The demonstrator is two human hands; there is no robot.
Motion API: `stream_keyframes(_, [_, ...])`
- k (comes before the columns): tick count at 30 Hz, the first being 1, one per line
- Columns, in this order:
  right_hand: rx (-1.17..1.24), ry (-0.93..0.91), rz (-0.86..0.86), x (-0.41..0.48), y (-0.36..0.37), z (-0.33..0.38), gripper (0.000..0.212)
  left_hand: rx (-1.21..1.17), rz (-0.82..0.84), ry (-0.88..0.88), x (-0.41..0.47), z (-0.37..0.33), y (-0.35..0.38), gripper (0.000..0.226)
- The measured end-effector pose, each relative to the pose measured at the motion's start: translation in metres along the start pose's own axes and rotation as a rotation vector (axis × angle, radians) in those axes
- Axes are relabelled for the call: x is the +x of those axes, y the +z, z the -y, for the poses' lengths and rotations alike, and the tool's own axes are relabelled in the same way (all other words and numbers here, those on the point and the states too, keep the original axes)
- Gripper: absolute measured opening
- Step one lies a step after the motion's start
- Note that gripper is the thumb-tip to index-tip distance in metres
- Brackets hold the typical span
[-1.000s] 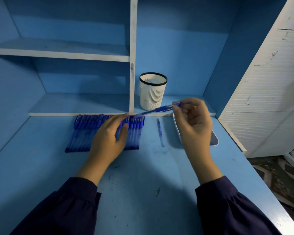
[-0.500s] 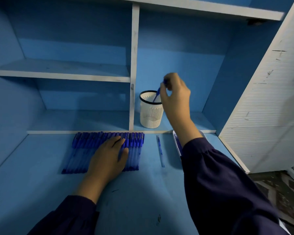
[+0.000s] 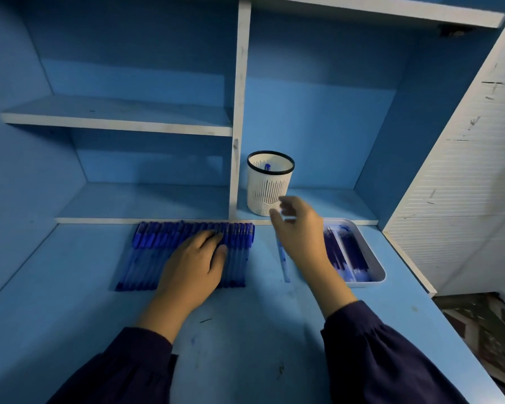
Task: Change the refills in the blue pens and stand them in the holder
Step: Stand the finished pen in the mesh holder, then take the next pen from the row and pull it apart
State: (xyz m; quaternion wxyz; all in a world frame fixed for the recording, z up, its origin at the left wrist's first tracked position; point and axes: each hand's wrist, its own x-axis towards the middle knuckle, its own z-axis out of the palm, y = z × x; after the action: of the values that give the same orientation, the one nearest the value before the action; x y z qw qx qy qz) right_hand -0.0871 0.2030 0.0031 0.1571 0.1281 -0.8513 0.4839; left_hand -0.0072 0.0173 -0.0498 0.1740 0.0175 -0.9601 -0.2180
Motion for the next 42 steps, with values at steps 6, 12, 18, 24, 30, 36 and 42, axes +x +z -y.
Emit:
stream_keyframes(6, [0.023, 0.231, 0.355, -0.032, 0.013, -0.009, 0.033, 0.041, 0.009, 0.069, -0.020, 0.010, -0.006, 0.067])
stream_keyframes(12, [-0.109, 0.102, 0.367, -0.043, 0.026, -0.004, 0.028, 0.058, 0.037, 0.078, -0.030, 0.013, -0.008, 0.058])
stream_keyframes(18, [-0.118, 0.124, 0.376, -0.047, 0.017, -0.005, 0.029, 0.013, 0.031, 0.060, -0.031, 0.011, -0.008, 0.048])
stream_keyframes(24, [-0.139, 0.152, 0.353, -0.048, 0.015, -0.009, 0.023, 0.026, 0.032, 0.064, -0.031, 0.010, -0.008, 0.039])
stream_keyframes(30, [0.365, 0.428, 0.265, -0.049, 0.000, -0.006, 0.019, 0.017, 0.001, 0.081, -0.031, 0.009, -0.009, 0.040])
stream_keyframes(36, [0.825, 0.468, 0.272, -0.069, -0.002, 0.006, 0.022, -0.299, -0.057, 0.094, -0.033, -0.011, -0.013, 0.049])
stream_keyframes(42, [0.757, 0.325, 0.341, -0.090, 0.002, 0.015, 0.027, -0.764, -0.173, -0.080, -0.037, -0.038, -0.012, 0.043])
